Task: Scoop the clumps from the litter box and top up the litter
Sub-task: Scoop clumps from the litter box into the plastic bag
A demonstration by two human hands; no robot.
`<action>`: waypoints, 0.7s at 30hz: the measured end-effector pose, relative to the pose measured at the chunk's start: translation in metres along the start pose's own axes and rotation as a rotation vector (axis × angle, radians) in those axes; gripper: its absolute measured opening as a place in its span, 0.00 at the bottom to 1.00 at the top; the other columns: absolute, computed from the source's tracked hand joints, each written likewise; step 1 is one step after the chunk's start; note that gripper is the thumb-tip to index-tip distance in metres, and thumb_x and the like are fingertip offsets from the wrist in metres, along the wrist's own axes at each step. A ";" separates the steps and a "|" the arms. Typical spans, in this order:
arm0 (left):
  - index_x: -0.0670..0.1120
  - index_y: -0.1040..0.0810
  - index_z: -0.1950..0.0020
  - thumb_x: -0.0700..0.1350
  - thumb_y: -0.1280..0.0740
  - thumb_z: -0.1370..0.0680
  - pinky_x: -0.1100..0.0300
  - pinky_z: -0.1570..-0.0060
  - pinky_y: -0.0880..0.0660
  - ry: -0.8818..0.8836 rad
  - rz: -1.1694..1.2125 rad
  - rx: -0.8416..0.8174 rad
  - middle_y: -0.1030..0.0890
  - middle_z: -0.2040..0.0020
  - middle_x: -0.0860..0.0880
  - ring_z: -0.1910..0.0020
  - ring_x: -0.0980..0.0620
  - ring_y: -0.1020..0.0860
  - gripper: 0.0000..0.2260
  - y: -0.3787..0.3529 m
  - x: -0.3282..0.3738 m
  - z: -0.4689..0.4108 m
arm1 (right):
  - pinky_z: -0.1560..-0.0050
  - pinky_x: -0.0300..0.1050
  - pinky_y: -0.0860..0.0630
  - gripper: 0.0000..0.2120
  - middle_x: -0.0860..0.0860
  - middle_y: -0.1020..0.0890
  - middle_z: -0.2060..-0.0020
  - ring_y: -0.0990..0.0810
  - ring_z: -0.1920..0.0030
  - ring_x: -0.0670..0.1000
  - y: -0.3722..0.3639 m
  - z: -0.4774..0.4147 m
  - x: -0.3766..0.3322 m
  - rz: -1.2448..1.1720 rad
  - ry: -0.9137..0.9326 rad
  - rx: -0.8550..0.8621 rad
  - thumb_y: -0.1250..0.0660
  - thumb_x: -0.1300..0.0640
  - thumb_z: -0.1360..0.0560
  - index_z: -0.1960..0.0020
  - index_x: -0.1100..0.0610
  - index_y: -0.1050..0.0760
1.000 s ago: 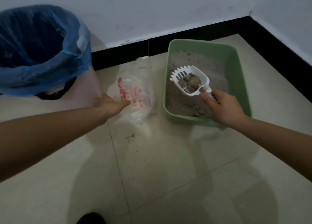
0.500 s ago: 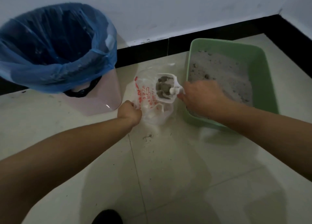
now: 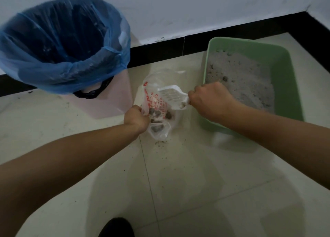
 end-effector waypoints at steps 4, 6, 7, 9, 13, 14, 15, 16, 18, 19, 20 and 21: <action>0.41 0.28 0.39 0.44 0.33 0.23 0.53 0.50 0.23 -0.021 -0.058 -0.004 0.24 0.43 0.42 0.50 0.44 0.24 0.14 0.000 0.009 0.005 | 0.71 0.42 0.38 0.09 0.48 0.29 0.65 0.28 0.67 0.53 -0.011 0.003 0.017 -0.149 -0.111 0.020 0.41 0.51 0.18 0.50 0.53 0.25; 0.42 0.31 0.36 0.50 0.32 0.24 0.51 0.47 0.25 -0.022 -0.146 0.035 0.28 0.39 0.42 0.45 0.42 0.26 0.20 0.001 0.017 0.009 | 0.67 0.43 0.29 0.17 0.48 0.27 0.67 0.26 0.68 0.52 -0.016 0.010 0.032 -0.345 -0.190 0.016 0.45 0.43 0.18 0.54 0.53 0.26; 0.43 0.32 0.34 0.52 0.32 0.24 0.48 0.43 0.27 -0.037 -0.204 0.072 0.30 0.36 0.41 0.41 0.41 0.27 0.23 0.002 0.023 0.009 | 0.66 0.44 0.26 0.21 0.49 0.26 0.69 0.25 0.69 0.51 -0.018 0.015 0.042 -0.471 -0.238 0.008 0.47 0.40 0.18 0.57 0.54 0.26; 0.44 0.33 0.32 0.52 0.32 0.26 0.46 0.37 0.32 -0.142 -0.284 0.141 0.33 0.34 0.42 0.36 0.40 0.31 0.25 0.001 0.042 0.011 | 0.70 0.42 0.30 0.23 0.50 0.26 0.71 0.27 0.72 0.49 -0.021 0.026 0.065 -0.645 -0.332 0.023 0.47 0.38 0.19 0.62 0.53 0.29; 0.45 0.32 0.32 0.47 0.36 0.24 0.48 0.32 0.36 -0.442 -0.245 0.217 0.34 0.31 0.43 0.33 0.42 0.35 0.21 -0.011 0.092 0.022 | 0.69 0.41 0.32 0.25 0.50 0.26 0.71 0.25 0.70 0.50 -0.031 0.056 0.120 -0.660 -0.496 0.070 0.46 0.33 0.21 0.62 0.53 0.30; 0.45 0.31 0.32 0.46 0.37 0.23 0.49 0.34 0.36 -0.475 -0.220 0.208 0.33 0.32 0.43 0.33 0.43 0.35 0.20 -0.017 0.103 0.026 | 0.69 0.41 0.31 0.25 0.50 0.25 0.70 0.25 0.70 0.50 -0.036 0.064 0.133 -0.645 -0.530 0.070 0.47 0.32 0.22 0.59 0.52 0.29; 0.45 0.30 0.33 0.46 0.38 0.22 0.51 0.35 0.35 -0.494 -0.188 0.191 0.32 0.33 0.44 0.34 0.44 0.34 0.18 -0.025 0.114 0.029 | 0.69 0.40 0.31 0.26 0.51 0.23 0.70 0.24 0.70 0.50 -0.043 0.073 0.144 -0.624 -0.556 0.049 0.48 0.30 0.22 0.56 0.51 0.28; 0.44 0.30 0.33 0.46 0.39 0.22 0.51 0.37 0.34 -0.499 -0.151 0.165 0.30 0.34 0.44 0.36 0.45 0.32 0.17 -0.032 0.123 0.032 | 0.70 0.40 0.31 0.26 0.52 0.22 0.69 0.24 0.70 0.50 -0.049 0.080 0.152 -0.594 -0.569 0.010 0.50 0.29 0.23 0.54 0.50 0.28; 0.43 0.29 0.34 0.47 0.40 0.20 0.51 0.40 0.30 -0.491 -0.079 0.092 0.28 0.37 0.43 0.41 0.45 0.27 0.16 -0.052 0.139 0.037 | 0.70 0.40 0.31 0.31 0.52 0.21 0.69 0.24 0.70 0.51 -0.063 0.095 0.168 -0.505 -0.563 -0.078 0.51 0.27 0.24 0.55 0.52 0.26; 0.43 0.29 0.34 0.48 0.41 0.19 0.52 0.42 0.30 -0.486 -0.065 0.053 0.27 0.38 0.43 0.42 0.45 0.26 0.16 -0.063 0.146 0.038 | 0.69 0.40 0.31 0.32 0.52 0.22 0.69 0.24 0.69 0.51 -0.069 0.102 0.175 -0.447 -0.546 -0.124 0.52 0.26 0.25 0.56 0.53 0.25; 0.42 0.29 0.34 0.49 0.41 0.19 0.53 0.45 0.29 -0.480 -0.063 0.016 0.26 0.39 0.43 0.43 0.45 0.25 0.16 -0.074 0.152 0.039 | 0.69 0.40 0.31 0.33 0.52 0.22 0.70 0.24 0.69 0.51 -0.074 0.108 0.181 -0.385 -0.521 -0.164 0.52 0.26 0.25 0.57 0.52 0.24; 0.42 0.29 0.36 0.51 0.42 0.18 0.54 0.47 0.30 -0.472 -0.064 -0.017 0.25 0.40 0.44 0.44 0.45 0.25 0.16 -0.083 0.157 0.040 | 0.68 0.41 0.31 0.32 0.52 0.23 0.70 0.24 0.69 0.51 -0.078 0.113 0.185 -0.322 -0.488 -0.196 0.52 0.27 0.25 0.58 0.52 0.23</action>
Point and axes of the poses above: each hand's wrist, its own z-axis away from the middle knuckle, its own y-axis out of the back of the hand, x = y × z, the point moved 7 cm from there along -z, towards the middle knuckle
